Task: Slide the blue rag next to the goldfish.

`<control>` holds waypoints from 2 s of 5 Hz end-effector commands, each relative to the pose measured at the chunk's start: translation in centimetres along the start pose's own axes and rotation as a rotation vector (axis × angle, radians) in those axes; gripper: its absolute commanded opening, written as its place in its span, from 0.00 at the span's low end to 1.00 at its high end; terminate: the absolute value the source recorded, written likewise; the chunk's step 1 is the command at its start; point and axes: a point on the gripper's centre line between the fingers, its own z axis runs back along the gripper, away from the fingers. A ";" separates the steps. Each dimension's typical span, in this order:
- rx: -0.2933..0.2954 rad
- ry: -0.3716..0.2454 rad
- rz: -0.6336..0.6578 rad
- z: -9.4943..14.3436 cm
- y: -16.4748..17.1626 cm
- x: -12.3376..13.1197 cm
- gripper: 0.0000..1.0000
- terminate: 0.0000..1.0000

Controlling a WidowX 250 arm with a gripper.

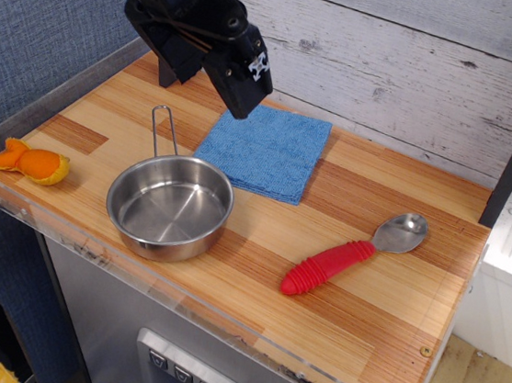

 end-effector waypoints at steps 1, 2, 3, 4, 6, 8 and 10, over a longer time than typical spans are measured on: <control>0.000 0.000 0.000 0.0 0.0 0.0 1.00 0.00; 0.025 -0.043 0.063 -0.4 1.3 2.8 1.00 0.00; 0.053 -0.025 0.074 -2.1 2.0 4.5 1.00 0.00; 0.055 -0.017 0.100 -3.4 2.6 5.9 1.00 0.00; 0.124 0.052 0.099 -7.6 3.6 6.3 1.00 0.00; 0.178 0.113 0.135 -10.9 5.6 6.0 1.00 0.00; 0.178 0.137 0.172 -13.3 6.9 5.9 1.00 0.00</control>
